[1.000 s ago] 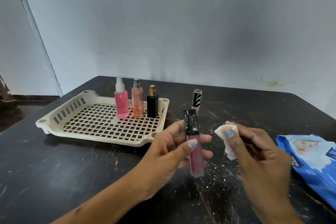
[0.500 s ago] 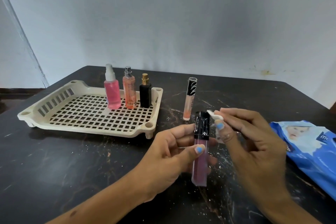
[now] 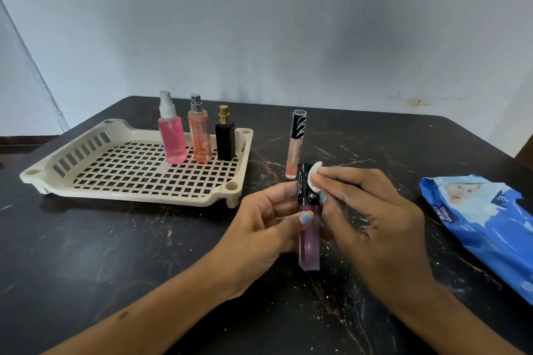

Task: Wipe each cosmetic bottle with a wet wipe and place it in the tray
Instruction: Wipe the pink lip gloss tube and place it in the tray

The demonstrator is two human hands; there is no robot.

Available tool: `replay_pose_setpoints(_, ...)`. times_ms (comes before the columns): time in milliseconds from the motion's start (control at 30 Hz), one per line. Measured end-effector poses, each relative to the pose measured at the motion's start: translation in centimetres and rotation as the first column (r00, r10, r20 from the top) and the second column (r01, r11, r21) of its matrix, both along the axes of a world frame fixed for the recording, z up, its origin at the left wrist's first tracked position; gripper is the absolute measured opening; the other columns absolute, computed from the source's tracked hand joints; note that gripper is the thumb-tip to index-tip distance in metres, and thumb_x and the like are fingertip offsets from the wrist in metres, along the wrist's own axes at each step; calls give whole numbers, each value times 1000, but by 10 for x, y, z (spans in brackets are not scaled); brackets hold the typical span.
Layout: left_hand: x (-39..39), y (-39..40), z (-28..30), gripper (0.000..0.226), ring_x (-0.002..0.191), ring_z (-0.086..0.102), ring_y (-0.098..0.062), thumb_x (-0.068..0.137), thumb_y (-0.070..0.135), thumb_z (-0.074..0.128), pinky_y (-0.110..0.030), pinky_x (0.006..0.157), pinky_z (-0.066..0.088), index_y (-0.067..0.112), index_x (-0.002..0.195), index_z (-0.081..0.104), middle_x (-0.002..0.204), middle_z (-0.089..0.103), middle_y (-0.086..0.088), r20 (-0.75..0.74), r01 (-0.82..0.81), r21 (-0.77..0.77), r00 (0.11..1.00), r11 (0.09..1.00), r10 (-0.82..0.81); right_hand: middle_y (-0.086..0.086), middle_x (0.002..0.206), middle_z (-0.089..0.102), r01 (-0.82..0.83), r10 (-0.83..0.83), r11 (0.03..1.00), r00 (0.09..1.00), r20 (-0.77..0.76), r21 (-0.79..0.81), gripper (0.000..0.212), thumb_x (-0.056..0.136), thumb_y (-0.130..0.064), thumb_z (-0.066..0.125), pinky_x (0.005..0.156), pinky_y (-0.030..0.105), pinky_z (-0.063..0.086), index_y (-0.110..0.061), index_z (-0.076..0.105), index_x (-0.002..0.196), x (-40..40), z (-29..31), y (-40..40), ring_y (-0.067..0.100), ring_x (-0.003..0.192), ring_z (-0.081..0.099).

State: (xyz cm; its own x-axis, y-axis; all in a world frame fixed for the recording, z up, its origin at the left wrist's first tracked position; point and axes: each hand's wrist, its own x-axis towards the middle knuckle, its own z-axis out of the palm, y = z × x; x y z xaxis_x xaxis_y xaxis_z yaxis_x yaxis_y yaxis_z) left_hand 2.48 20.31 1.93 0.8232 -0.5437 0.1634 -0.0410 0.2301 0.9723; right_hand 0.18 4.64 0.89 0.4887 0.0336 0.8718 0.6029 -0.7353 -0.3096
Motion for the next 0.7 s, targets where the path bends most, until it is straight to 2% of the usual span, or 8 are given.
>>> replay_pose_setpoints(100,0,1,0,32,87,70,-19,82,2,55,-30,70,57,12,111,61,99,73,-10,-22,-22,-25,1000,999,21,-2,98,69,0,0,1000,999,34,-10,21,83,-12,60,86,11,48,-5,75,97,1,-1,1,10,92,63)
replay_pose_setpoints(267,0,0,1,34,92,70,-25,88,-2,50,-36,76,58,11,118,58,106,70,-15,-16,-5,1,1000,1000,5,-1,106,67,39,-38,998,999,12,-56,23,84,-6,65,92,10,45,-2,73,105,3,-2,-2,12,98,62)
replay_pose_setpoints(433,2,0,0,36,90,70,-23,82,4,55,-35,74,57,9,118,58,103,71,-14,-45,-3,-11,999,1000,3,-5,100,67,13,-12,999,1000,7,-43,22,83,-11,60,88,11,47,-5,75,98,3,-1,-3,9,94,62)
replay_pose_setpoints(567,2,-1,-1,40,89,70,-23,77,8,58,-35,74,58,9,118,58,102,71,-14,-46,3,-21,999,1000,-4,2,103,70,29,-27,997,999,27,-78,20,83,-3,65,89,13,47,-2,75,100,3,-2,-1,14,95,63)
replay_pose_setpoints(700,3,0,-1,38,88,70,-23,78,8,58,-34,72,58,9,116,59,101,71,-14,-55,8,-26,998,1000,-9,-1,97,71,22,-21,1000,1000,17,-12,18,79,-2,66,85,11,48,-5,76,94,5,-3,-2,10,91,64)
